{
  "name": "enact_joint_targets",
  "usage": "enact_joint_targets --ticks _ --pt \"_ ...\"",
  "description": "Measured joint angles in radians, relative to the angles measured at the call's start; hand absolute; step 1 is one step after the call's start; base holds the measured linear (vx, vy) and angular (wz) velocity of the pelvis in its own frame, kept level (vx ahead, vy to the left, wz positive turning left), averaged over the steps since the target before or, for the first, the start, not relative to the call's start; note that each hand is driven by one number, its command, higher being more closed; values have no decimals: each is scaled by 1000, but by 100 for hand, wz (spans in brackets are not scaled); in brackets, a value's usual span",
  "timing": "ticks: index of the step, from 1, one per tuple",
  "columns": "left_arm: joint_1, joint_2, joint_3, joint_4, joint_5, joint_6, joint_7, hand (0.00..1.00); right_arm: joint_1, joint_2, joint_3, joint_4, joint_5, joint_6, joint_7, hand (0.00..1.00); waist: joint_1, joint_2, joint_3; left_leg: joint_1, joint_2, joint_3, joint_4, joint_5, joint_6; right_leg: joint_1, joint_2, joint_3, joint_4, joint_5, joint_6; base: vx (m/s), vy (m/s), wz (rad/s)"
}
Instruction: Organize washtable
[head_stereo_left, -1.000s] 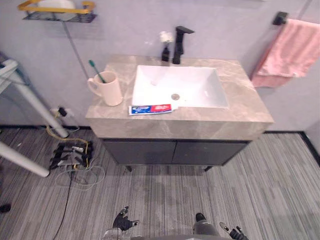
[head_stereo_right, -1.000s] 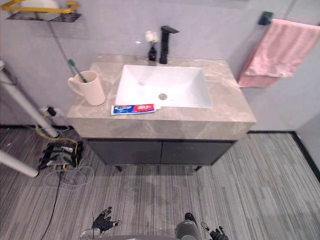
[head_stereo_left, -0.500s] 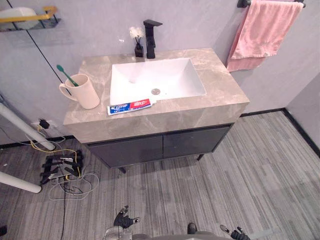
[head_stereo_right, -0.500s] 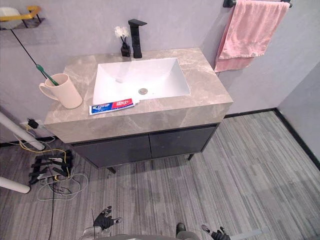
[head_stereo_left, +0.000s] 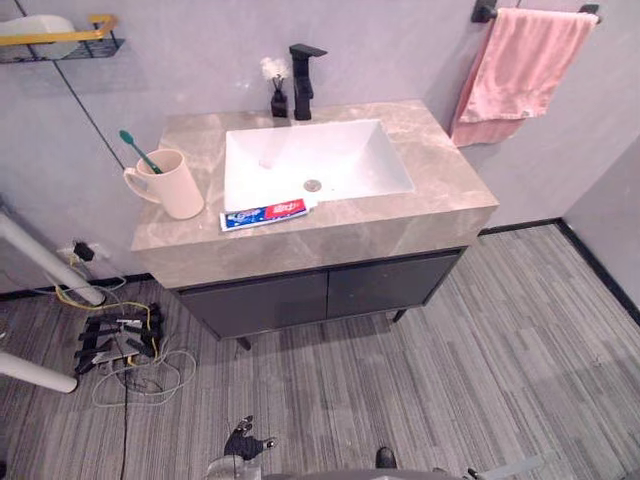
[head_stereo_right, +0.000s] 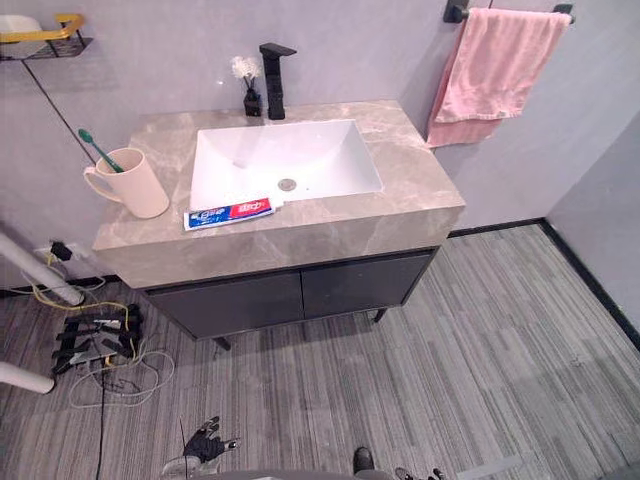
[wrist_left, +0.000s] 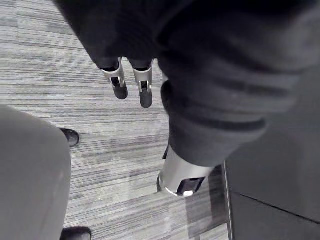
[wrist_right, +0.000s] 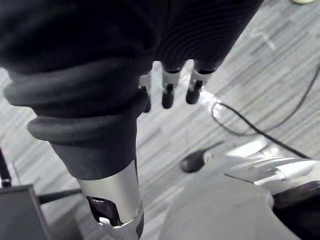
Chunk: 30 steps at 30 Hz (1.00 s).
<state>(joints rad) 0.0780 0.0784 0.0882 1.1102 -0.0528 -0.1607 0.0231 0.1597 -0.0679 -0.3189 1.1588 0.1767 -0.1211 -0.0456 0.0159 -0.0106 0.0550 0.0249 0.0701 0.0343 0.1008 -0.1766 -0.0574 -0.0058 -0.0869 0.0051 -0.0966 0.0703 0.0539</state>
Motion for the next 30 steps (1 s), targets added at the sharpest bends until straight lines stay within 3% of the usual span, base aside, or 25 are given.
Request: enact_joint_targets --ticks 3,6,8,9,10,12,14,15,16,18,21,22,23,24,26,27,28,30 --pt "6 -8 49 0 -48 3 2 0 -14 0 -11 1 0 0 -4 0 5 4 2 -11 1 -4 -15 1 -1 -15 1 -13 -1 0 1 51 3 4" --pt "9 -28 118 -1 -86 15 2 0 -26 2 -36 1 0 0 -11 0 19 6 6 -10 3 -11 -29 0 -1 -17 1 -106 -1 0 5 62 -11 8" --pt "5 -37 135 -4 -116 23 2 0 -38 1 -61 -2 12 0 -15 0 29 18 21 -12 3 -33 -15 -10 14 -37 -12 -162 82 -37 49 49 18 31" --pt "3 -47 144 -5 -138 26 3 0 -46 1 -74 -14 16 -1 -16 0 27 35 39 -6 4 -50 -10 -14 21 -109 -30 -189 266 -101 69 21 64 49" --pt "2 -47 150 -15 -152 26 4 0 -45 0 -90 -37 22 -2 -14 0 28 35 63 23 -4 -63 -7 -20 34 -187 -71 -194 504 -155 68 23 62 46" --pt "14 -34 155 -18 -153 26 7 0 -34 11 -104 -43 24 -2 -12 0 22 32 82 84 -17 -80 -5 -40 58 -247 -103 -156 715 -225 71 86 13 54" --pt "20 -16 172 -18 -153 25 9 0 -16 27 -104 -42 30 -2 -7 0 14 14 73 107 -17 -121 -16 -52 56 -261 -101 -164 695 -257 59 138 -50 73" --pt "19 -18 185 -17 -153 25 12 0 -17 30 -104 -35 34 -2 -5 0 1 10 72 101 -11 -157 -22 -56 50 -270 -86 -175 593 -249 53 185 -134 92" --pt "21 -17 186 -15 -151 25 15 0 -13 34 -104 -34 38 0 1 0 -5 -6 58 88 -15 -184 -18 -62 39 -270 -60 -176 445 -179 22 233 -157 88" --pt "22 -37 192 -5 -143 26 22 0 -13 13 -116 -16 39 0 4 0 5 25 48 69 18 -203 9 -68 20 -248 -34 -200 421 -180 10 325 -142 33" --pt "27 -58 267 -6 -154 24 23 0 -29 10 -117 -6 36 1 5 0 4 26 50 25 14 -175 196 -38 -35 -162 -22 -215 372 -196 -1 336 -121 10" --pt "24 -57 275 -5 -169 22 23 0 -29 14 -115 -6 38 0 5 0 3 2 59 -33 -2 -160 325 -25 -71 -109 -37 -222 327 -197 -4 268 -95 20" --pt "23 -56 274 -10 -179 18 23 0 -26 18 -112 -5 40 0 3 0 12 -12 60 -64 -2 -126 387 -46 -69 -63 -46 -223 284 -195 -7 297 -94 23" --pt "21 -59 272 -14 -182 14 22 0 -26 18 -113 -5 49 -2 1 0 23 -10 58 -93 4 -83 373 -78 -66 -11 -52 -233 244 -194 -7 228 -66 15" --pt "20 -64 270 -16 -194 7 22 0 -35 8 -118 -5 62 -7 1 0 25 -5 56 -129 4 -53 252 -72 -65 28 -57 -251 218 -194 -7 182 18 15" --pt "21 -66 265 -11 -212 -1 22 0 -43 3 -117 -6 74 -13 2 0 28 12 49 -159 1 -62 81 50 -52 42 -43 -257 201 -195 1 170 76 -6" --pt "22 -63 268 -10 -224 0 22 0 -46 1 -117 -5 82 -16 1 0 40 4 47 -157 0 -58 79 90 -29 46 -42 -250 193 -196 10 198 67 -15" --pt "27 -33 258 2 -230 0 23 0 -45 32 -113 -4 89 -19 3 0 31 -28 22 -131 -21 -58 24 107 -25 50 -58 -245 176 -189 27 207 68 0"
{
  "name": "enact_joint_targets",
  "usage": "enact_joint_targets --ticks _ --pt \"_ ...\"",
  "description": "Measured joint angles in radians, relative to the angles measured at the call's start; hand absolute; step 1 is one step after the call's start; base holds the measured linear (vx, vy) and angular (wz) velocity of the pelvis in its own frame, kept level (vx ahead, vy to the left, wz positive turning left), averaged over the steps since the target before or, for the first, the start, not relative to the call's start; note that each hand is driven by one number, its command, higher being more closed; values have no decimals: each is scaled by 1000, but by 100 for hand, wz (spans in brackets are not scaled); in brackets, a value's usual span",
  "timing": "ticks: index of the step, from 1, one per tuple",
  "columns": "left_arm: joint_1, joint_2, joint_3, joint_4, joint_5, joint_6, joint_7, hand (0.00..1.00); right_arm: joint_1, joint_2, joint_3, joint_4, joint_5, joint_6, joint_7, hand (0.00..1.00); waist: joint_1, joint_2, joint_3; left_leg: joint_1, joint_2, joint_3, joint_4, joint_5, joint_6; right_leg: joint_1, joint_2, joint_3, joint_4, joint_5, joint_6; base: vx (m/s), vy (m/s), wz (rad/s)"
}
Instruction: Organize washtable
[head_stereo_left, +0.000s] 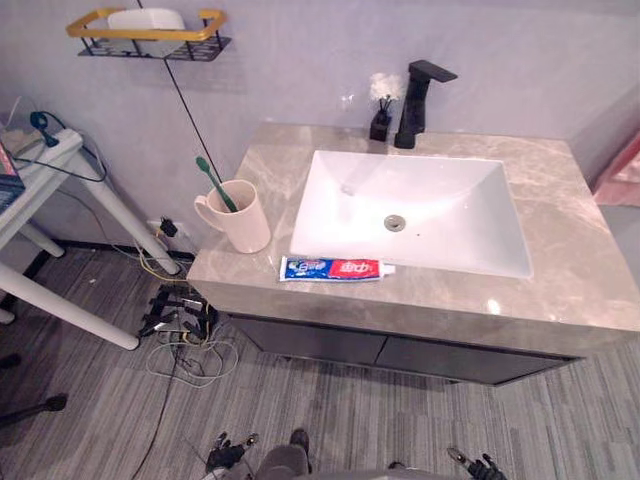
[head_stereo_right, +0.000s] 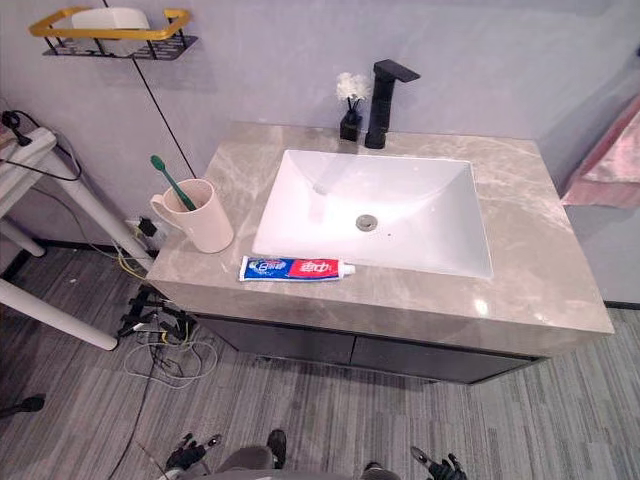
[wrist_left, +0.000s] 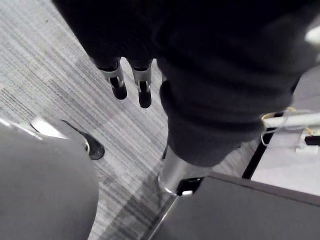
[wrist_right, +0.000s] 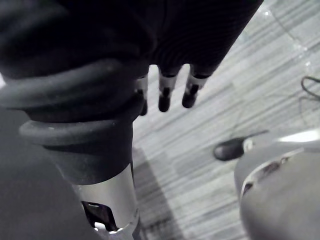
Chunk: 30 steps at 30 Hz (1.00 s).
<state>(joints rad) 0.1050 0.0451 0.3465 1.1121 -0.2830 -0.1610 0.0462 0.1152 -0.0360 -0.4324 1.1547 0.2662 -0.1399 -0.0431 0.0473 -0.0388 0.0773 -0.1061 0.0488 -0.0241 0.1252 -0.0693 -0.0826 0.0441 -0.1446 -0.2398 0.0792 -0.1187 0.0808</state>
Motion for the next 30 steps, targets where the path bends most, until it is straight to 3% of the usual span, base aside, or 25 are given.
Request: enact_joint_targets --ticks 3,6,10,11,18,23,27,30 --pt "3 19 -2 20 0 2 -1 0 10 26 -28 10 0 2 -1 0 -6 -24 -6 35 -16 15 -27 -3 5 8 -18 22 1 3 2 112 85 -7" --pt "6 24 0 28 1 5 -1 0 10 30 -43 13 0 2 0 0 -8 -25 -7 73 -19 55 -57 -4 7 11 -25 58 -1 11 12 63 60 -35" --pt "7 27 0 32 10 5 -1 0 10 31 -65 31 -1 8 2 0 -32 -24 -16 75 -25 81 -82 3 18 2 -26 80 -24 21 21 15 23 -21" --pt "2 25 1 41 22 4 -2 0 2 28 -61 47 -2 13 0 0 -38 -50 -36 138 -46 120 -220 67 35 4 -33 116 -101 36 35 0 0 -4" --pt "-2 25 -1 38 28 5 -1 0 3 26 -62 46 -4 13 1 0 -40 -49 -34 149 -45 141 -220 61 35 4 -33 136 -101 36 35 0 -1 -7" --pt "-15 27 -44 40 67 13 -4 0 4 25 -94 46 -24 29 2 0 -65 -47 -32 152 -45 152 -220 52 38 3 -33 142 -104 36 35 8 -16 -7" --pt "-40 32 -72 41 104 22 -13 0 10 -1 -261 46 -22 39 3 0 -74 -45 -31 154 -43 156 -220 44 36 4 -32 142 -106 35 35 26 -21 -3" --pt "-44 42 -69 39 121 22 -25 0 9 -72 -459 36 28 37 -3 0 -91 -45 -31 153 -43 154 -219 38 35 6 -32 132 -106 35 35 44 -24 1"
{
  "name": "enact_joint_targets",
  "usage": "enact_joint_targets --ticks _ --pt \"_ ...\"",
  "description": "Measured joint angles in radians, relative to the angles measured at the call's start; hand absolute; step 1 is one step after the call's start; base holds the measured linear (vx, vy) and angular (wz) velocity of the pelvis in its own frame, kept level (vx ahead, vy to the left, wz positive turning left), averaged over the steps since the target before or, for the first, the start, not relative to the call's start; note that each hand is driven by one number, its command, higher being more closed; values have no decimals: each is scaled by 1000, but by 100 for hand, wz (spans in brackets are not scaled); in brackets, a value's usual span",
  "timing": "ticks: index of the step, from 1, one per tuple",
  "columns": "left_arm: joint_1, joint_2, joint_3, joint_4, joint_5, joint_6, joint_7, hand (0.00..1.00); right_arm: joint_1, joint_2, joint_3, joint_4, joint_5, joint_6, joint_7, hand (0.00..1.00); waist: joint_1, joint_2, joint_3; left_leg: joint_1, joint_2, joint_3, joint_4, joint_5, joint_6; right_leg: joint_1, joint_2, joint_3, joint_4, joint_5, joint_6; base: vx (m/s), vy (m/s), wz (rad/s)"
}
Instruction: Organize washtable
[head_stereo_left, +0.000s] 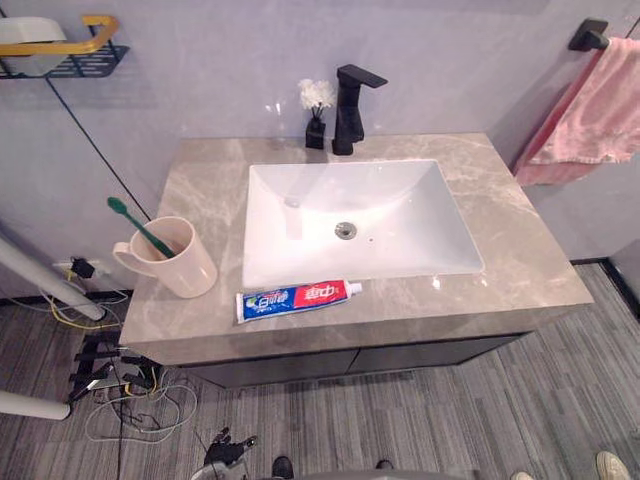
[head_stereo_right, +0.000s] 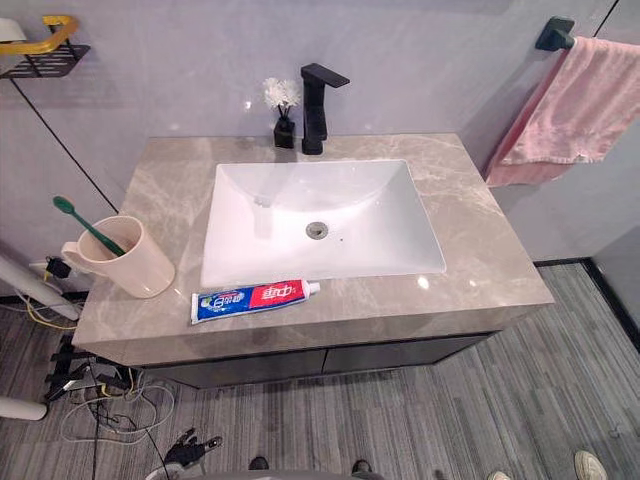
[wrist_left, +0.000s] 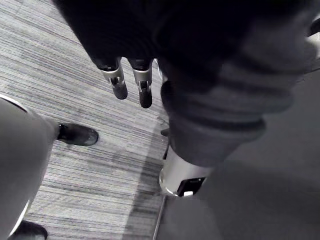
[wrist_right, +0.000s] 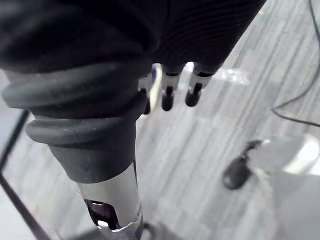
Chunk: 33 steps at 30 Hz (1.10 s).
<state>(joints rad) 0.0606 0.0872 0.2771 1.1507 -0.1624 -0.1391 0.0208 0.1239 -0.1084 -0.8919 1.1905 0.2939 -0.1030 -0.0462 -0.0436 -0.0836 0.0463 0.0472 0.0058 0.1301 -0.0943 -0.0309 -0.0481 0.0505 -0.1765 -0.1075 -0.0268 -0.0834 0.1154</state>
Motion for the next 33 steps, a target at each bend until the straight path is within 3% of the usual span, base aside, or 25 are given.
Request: enact_joint_targets --ticks 5,8,10,16,22,27,29,32,33 --pt "8 16 10 -2 30 -1 -14 0 -2 -128 -246 -18 68 -6 -19 0 -2 -1 0 0 2 -7 0 -4 -2 -1 1 -15 2 3 -4 27 -23 4" --pt "21 18 10 -2 57 -2 -22 0 -10 -180 -278 -54 79 -11 -37 0 -10 2 -1 -2 9 -11 0 -4 -2 -3 8 -29 4 14 -19 0 0 0" --pt "44 16 8 -1 73 -2 -26 0 -29 -200 -258 -188 88 -14 -67 0 -27 -1 -1 -4 9 -15 0 -4 -2 -6 9 -29 6 22 -11 0 0 0" --pt "48 18 -24 -8 96 -2 -41 0 -78 -276 -27 -788 -55 -50 -176 0 -41 4 -6 -41 8 -15 29 -4 -1 -43 7 -27 8 47 -1 -52 -12 -8" --pt "45 14 -52 -24 93 -2 -42 0 -161 -302 115 -1111 -291 -66 -226 0 -15 3 -9 -57 7 -53 43 3 2 -36 6 -57 10 47 0 -76 -33 14" --pt "50 9 -49 -43 83 -1 -43 0 -224 -394 244 -1259 -390 -71 -201 0 3 6 -13 -70 -2 -107 24 30 11 -32 1 -104 14 47 0 -38 -18 30" --pt "54 8 -50 -50 73 -1 -45 0 -304 -465 366 -1265 -404 -88 -163 0 7 6 -14 -69 -6 -132 24 39 14 -18 -1 -126 16 47 0 -22 -5 32" --pt "57 5 -52 -60 55 -2 -47 0 -363 -497 506 -1266 -397 -102 -116 0 23 5 -16 -70 -5 -153 24 44 14 -14 0 -141 27 47 0 -23 -4 25" --pt "57 4 -53 -65 43 -5 -63 0 -381 -508 600 -1266 -367 -115 -56 0 39 3 -18 -70 -6 -162 24 47 17 -9 -1 -147 29 47 0 -16 2 20"
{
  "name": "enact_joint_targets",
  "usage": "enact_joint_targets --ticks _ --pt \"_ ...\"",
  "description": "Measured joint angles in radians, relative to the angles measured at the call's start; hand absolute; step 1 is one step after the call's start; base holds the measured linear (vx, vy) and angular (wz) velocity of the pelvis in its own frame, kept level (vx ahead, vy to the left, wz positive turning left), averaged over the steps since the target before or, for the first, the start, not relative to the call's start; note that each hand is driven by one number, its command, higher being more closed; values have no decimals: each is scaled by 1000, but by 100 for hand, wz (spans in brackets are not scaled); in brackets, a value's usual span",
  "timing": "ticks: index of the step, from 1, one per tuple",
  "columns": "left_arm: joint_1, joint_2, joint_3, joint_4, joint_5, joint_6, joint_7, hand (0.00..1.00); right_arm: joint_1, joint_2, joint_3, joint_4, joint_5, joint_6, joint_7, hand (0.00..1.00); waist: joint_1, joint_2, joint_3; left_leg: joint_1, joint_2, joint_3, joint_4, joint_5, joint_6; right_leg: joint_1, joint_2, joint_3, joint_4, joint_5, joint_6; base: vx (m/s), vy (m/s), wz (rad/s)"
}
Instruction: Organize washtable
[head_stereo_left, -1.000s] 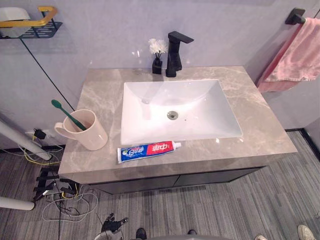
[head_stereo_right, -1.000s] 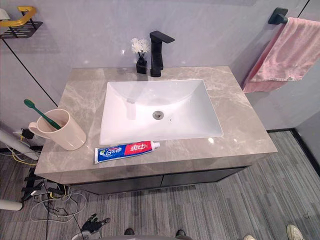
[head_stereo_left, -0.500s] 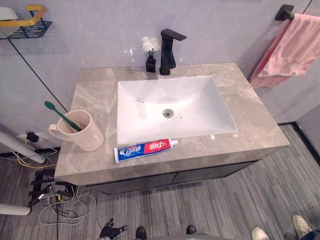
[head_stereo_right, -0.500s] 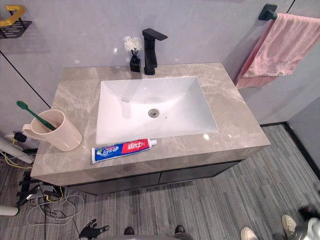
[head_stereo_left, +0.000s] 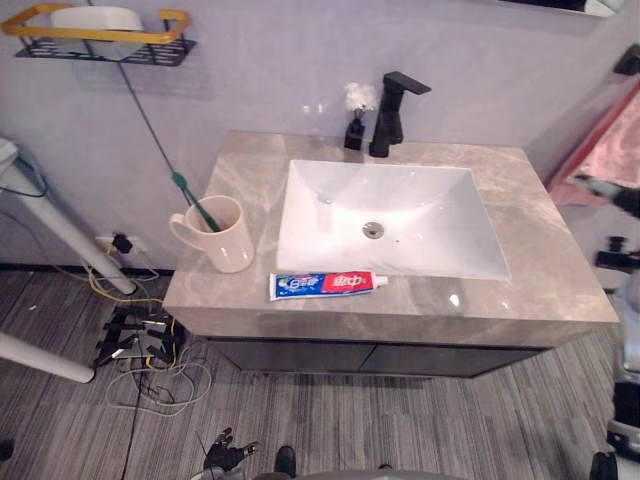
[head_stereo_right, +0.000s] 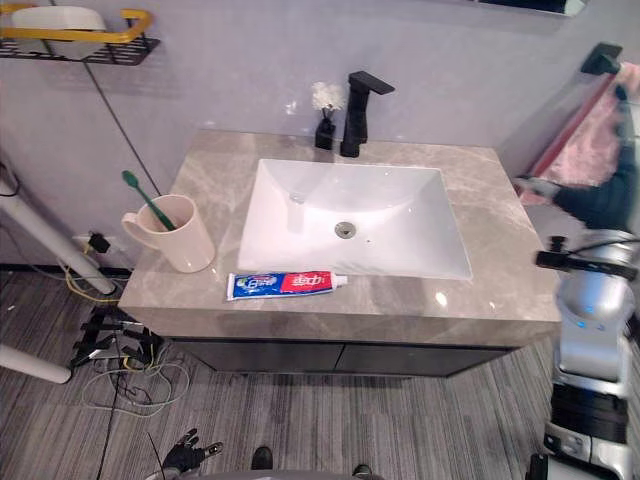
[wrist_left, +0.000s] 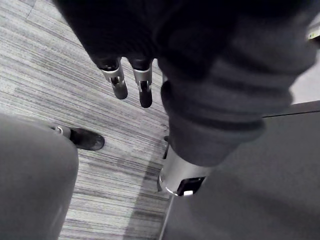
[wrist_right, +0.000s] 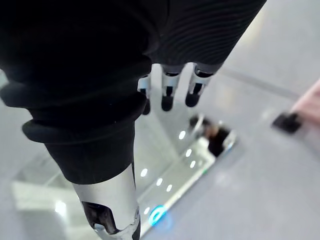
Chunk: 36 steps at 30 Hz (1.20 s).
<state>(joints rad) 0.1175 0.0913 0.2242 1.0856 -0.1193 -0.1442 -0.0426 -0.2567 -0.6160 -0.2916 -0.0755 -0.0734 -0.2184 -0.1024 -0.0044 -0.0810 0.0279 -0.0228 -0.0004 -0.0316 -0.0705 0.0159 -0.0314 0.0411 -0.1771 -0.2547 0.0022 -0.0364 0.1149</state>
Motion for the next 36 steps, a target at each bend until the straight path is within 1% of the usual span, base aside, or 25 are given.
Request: enact_joint_targets --ticks 2,4,5,6,7,8,10,12,13,16,18,19,21,25,29,30,33,34,36 --pt "0 0 -3 -4 -7 0 -1 0 -14 -6 63 0 21 -2 41 0 13 0 0 0 -1 -10 0 3 2 5 -1 -11 1 0 0 -14 -2 19" --pt "2 4 -35 -18 -16 -3 -5 0 -29 -33 174 4 58 -8 112 0 24 -2 0 -2 -5 -28 0 9 2 12 -1 -28 3 0 0 -18 -6 28" --pt "3 8 -35 -18 -21 -8 -15 0 -43 -38 224 16 74 -12 140 0 22 -5 0 -5 -7 -40 0 14 2 15 -2 -42 3 0 0 -11 -4 24" --pt "3 9 -36 -18 -23 -9 -18 0 -46 -38 234 18 78 -12 148 0 22 -6 0 -6 -7 -42 0 14 2 16 -2 -46 3 0 0 -23 -11 26" --pt "4 10 -37 -18 -26 -18 -23 0 -63 -44 285 34 109 -12 181 0 24 -10 1 -11 -8 -52 0 19 1 17 -2 -49 3 0 0 -23 -7 16" --pt "4 10 -37 -18 -26 -19 -23 0 -70 -48 308 42 117 -12 193 0 24 -13 1 -12 -9 -53 1 20 1 17 -2 -50 3 0 0 -40 -11 16" --pt "4 11 -40 -20 -27 -22 -25 0 -73 -62 377 68 183 -12 244 0 32 -21 1 -17 -11 -67 2 26 0 22 -2 -68 -1 0 0 -41 -15 15" --pt "2 14 -58 -20 -28 -26 -26 0 -73 -63 417 81 222 -12 267 0 36 -23 1 -20 -13 -77 2 30 0 24 -3 -77 -2 0 0 -53 -15 16" --pt "-3 15 -67 -20 -30 -30 -26 0 -73 -63 453 95 250 -12 288 0 48 -25 1 -25 -15 -80 1 34 0 23 -4 -81 -4 0 0 -75 -11 12" --pt "-3 15 -67 -20 -48 -35 -40 0 -73 -64 532 105 280 -11 328 0 50 -27 3 -38 -18 -102 -2 46 -5 21 -4 -101 -7 -1 1 -69 -12 21" --pt "-8 18 -67 -20 -56 -37 -43 0 -73 -64 568 105 288 -10 348 0 60 -32 7 -43 -18 -109 -6 51 -8 19 -3 -103 -7 -3 3 -66 -9 13" --pt "-13 20 -67 -20 -65 -37 -44 0 -72 -64 585 105 299 -10 362 0 74 -36 11 -43 -18 -109 -11 56 -9 16 -3 -104 -7 -5 6 -74 -12 3" --pt "-16 23 -67 -20 -65 -38 -44 0 -72 -64 592 105 301 -10 369 0 75 -43 16 -50 -20 -118 -22 67 -15 9 -6 -110 -5 -15 14 -73 -13 11" --pt "-16 42 -67 -19 -66 -38 -44 0 -71 -65 630 152 301 -3 370 0 77 -57 27 -61 -21 -135 -22 72 -18 4 -5 -125 -3 -18 12 -41 -8 9" --pt "-9 61 -68 -16 -66 -36 -43 0 -71 -66 634 187 295 -2 369 0 80 -65 37 -73 -21 -136 -22 75 -14 -8 -5 -125 -3 -18 12 0 0 0" --pt "-4 68 -69 -15 -66 -36 -44 0 -71 -67 635 211 273 -1 368 0 81 -67 39 -75 -22 -136 -22 79 -9 -10 -5 -126 -4 -18 13 34 -4 -1" --pt "19 75 -80 -14 -66 -34 -43 0 -71 -77 643 274 243 2 364 0 93 -69 41 -75 -23 -136 -22 78 -8 -10 -6 -126 -5 -18 13 35 -5 0" --pt "24 79 -94 -12 -66 -33 -42 0 -71 -102 654 308 219 5 364 0 105 -69 43 -77 -23 -139 -21 78 -8 -10 -5 -129 -6 -18 13 28 -7 6" --pt "35 82 -104 -12 -66 -34 -42 0 -74 -107 654 333 217 6 363 0 106 -68 44 -80 -22 -145 -21 78 -8 -11 -4 -130 -6 -18 13 13 -8 8"
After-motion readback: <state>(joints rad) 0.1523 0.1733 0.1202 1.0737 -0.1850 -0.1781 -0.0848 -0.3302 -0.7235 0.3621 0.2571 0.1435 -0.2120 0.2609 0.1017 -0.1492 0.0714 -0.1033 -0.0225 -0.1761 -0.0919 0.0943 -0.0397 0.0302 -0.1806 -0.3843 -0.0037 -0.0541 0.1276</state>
